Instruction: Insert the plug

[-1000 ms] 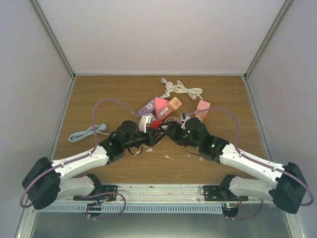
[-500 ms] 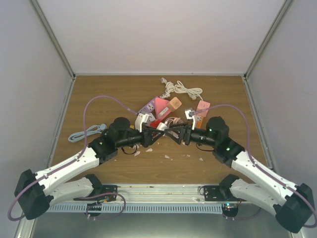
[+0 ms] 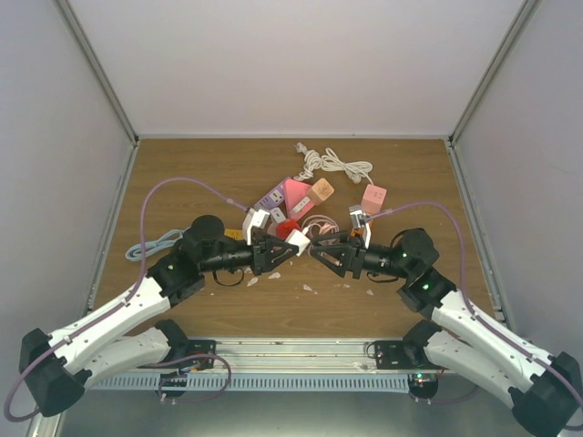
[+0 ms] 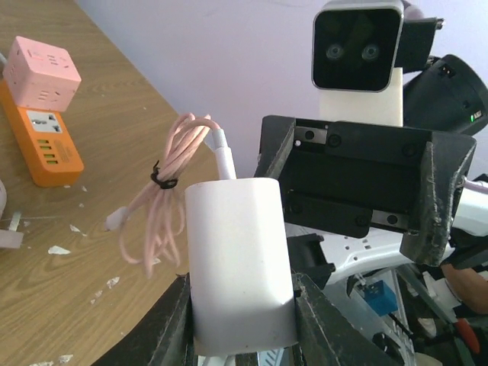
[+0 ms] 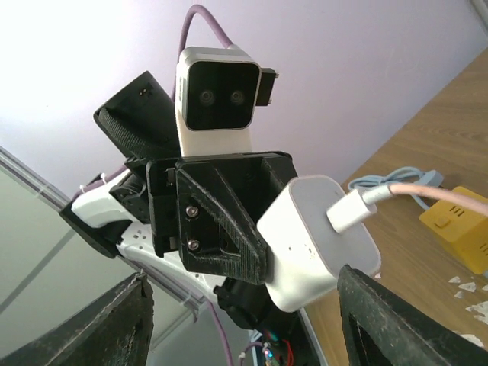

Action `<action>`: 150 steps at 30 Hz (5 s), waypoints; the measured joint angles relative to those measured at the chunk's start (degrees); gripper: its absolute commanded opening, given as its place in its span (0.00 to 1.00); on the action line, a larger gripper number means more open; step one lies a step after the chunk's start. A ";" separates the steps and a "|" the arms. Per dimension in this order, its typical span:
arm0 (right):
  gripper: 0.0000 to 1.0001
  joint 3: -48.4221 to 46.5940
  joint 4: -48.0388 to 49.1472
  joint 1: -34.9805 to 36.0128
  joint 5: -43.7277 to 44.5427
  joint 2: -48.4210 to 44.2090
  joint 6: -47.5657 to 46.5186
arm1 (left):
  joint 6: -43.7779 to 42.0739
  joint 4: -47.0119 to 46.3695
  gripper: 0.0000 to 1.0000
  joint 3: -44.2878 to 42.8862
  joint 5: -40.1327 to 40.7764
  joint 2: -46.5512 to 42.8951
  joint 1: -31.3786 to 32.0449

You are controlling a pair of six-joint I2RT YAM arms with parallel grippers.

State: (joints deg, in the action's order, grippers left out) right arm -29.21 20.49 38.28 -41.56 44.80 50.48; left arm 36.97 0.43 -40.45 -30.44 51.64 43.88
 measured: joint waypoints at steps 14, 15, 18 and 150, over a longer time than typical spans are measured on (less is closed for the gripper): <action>0.75 -0.74 -2.19 0.00 3.13 2.12 2.97 | -0.59 1.53 0.22 -2.34 0.83 -1.81 0.11; 0.73 -0.79 -1.55 0.00 2.58 2.86 3.15 | -0.46 1.09 0.22 -2.34 0.26 -1.81 0.11; 0.69 -0.81 2.05 0.07 0.33 4.46 4.15 | 0.13 -0.15 0.22 -2.32 -1.86 -1.70 0.11; 0.01 -47.76 -19.34 11.30 15.65 68.46 -66.75 | -5.55 40.52 0.99 2.03 65.42 -37.46 -0.48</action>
State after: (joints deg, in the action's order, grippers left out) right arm -76.97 1.15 49.58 -25.91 113.25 -16.27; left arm 31.42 40.95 -38.41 34.98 14.17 43.40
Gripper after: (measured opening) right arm 0.281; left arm 0.990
